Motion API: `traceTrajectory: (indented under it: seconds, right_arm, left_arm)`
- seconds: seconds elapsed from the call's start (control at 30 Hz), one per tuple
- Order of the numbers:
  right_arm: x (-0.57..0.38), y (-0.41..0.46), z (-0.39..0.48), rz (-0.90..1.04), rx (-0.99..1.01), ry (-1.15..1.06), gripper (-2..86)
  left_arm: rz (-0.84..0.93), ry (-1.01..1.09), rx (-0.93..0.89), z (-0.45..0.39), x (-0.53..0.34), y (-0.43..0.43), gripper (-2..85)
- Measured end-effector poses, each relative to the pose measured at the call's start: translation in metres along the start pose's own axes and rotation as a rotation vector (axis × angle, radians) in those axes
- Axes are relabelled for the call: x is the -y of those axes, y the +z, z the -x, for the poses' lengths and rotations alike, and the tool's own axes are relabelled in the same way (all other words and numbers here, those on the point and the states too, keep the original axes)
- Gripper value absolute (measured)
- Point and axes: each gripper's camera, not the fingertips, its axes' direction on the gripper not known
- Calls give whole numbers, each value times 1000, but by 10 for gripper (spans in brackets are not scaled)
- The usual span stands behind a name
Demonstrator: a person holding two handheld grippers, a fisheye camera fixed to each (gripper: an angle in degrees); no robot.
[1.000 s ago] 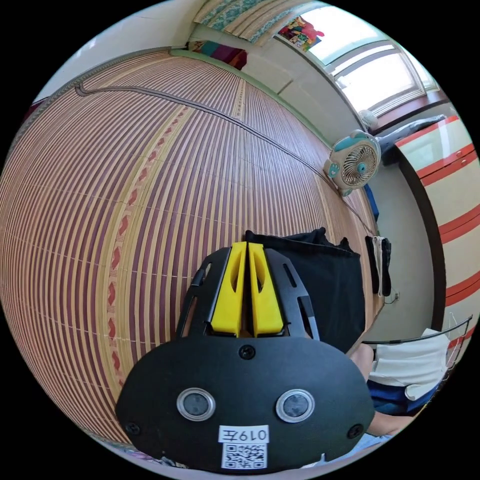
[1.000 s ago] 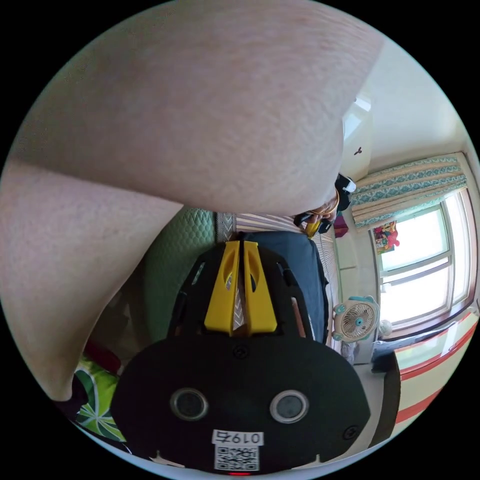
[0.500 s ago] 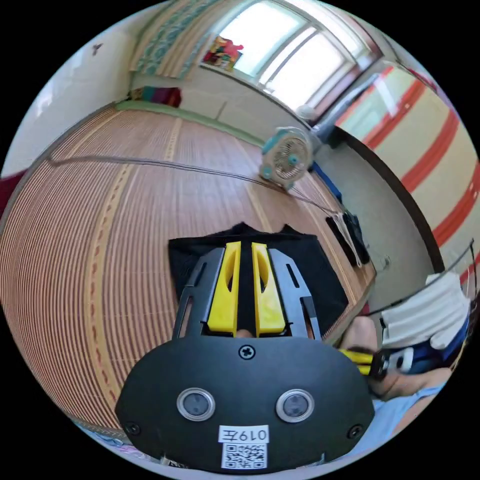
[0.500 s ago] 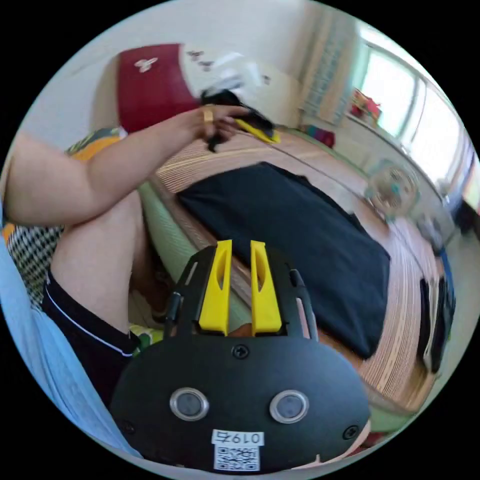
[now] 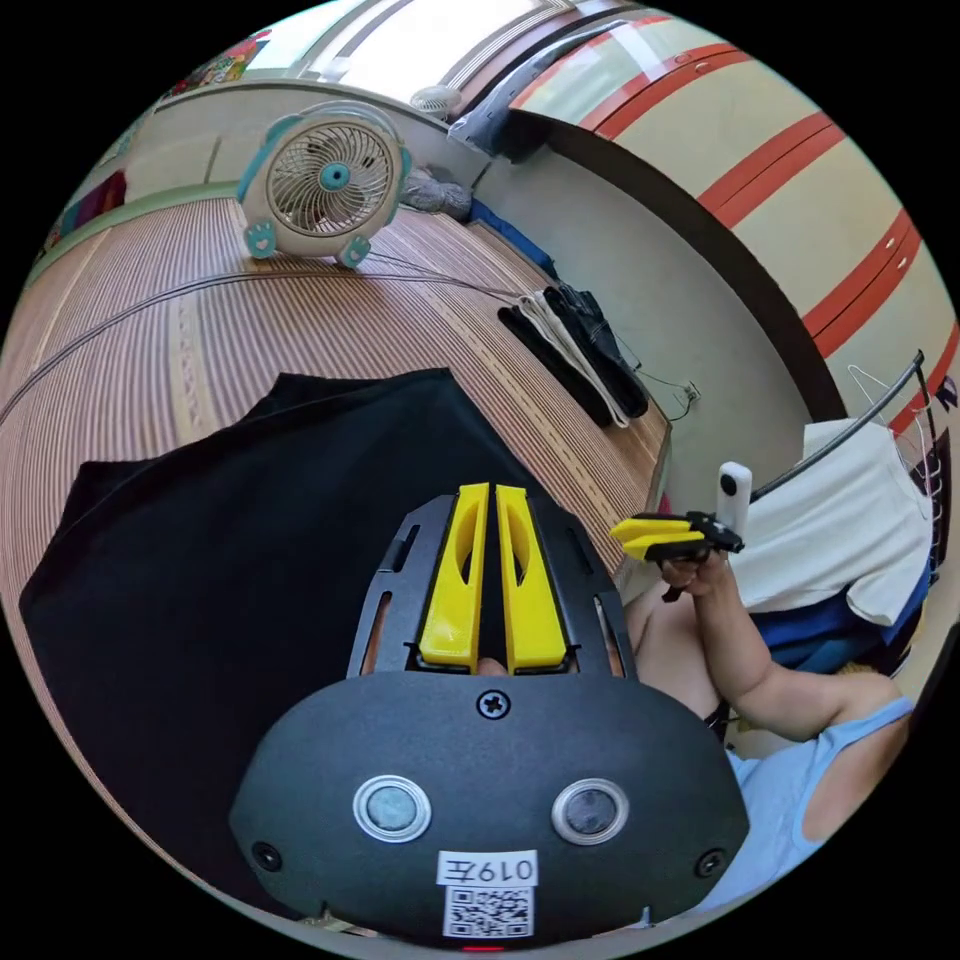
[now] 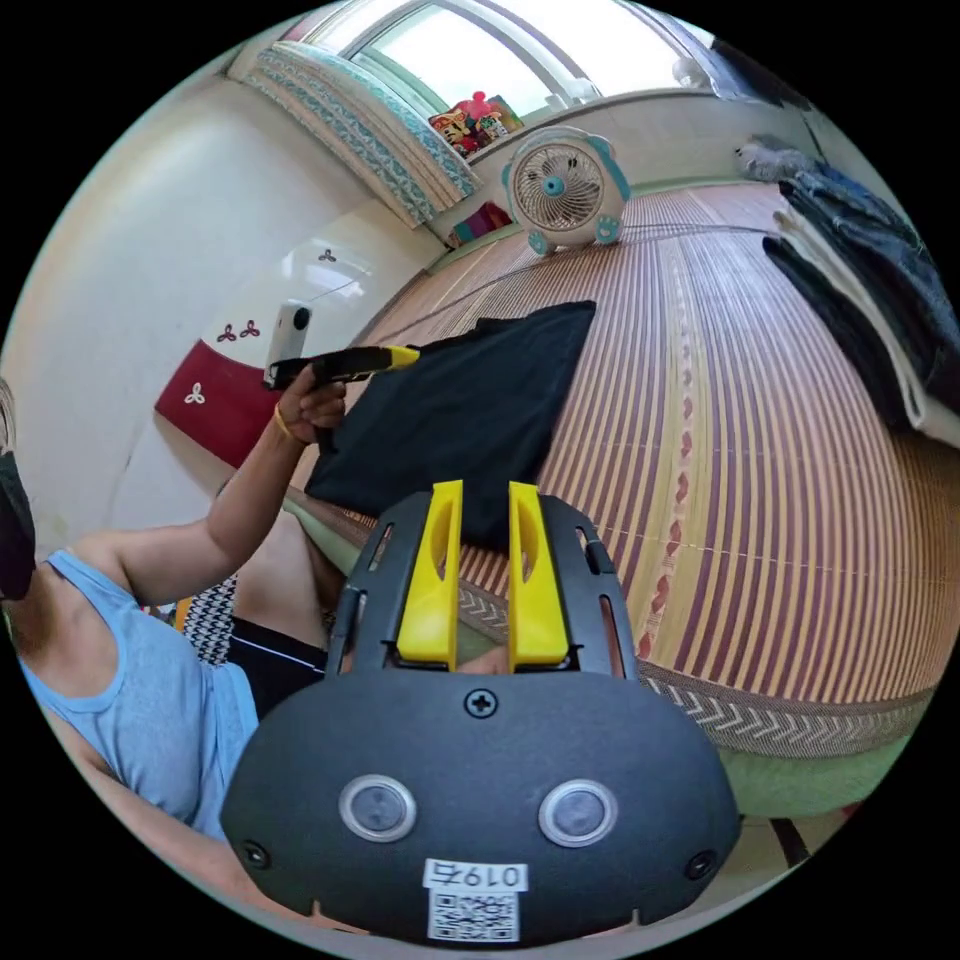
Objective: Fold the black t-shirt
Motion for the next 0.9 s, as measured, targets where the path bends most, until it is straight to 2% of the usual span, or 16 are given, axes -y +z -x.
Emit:
traceTrajectory:
  seconds: [0.13,0.27,0.47,0.8,0.9]
  right_arm:
    - [-7,-15,-52,19,-22,-107,85]
    - [1,-12,-97,117,-54,-196,88]
    - [-7,-17,-171,140,12,-197,88]
    - [-8,-36,-263,137,107,-191,76]
    - [-6,-32,-286,169,106,-193,69]
  left_arm:
    - [17,-3,90,-22,46,53,15]
    - [58,2,145,-40,87,109,15]
    - [73,46,279,-67,134,176,12]
    - [222,145,369,-88,201,267,11]
    - [237,156,339,-96,219,290,11]
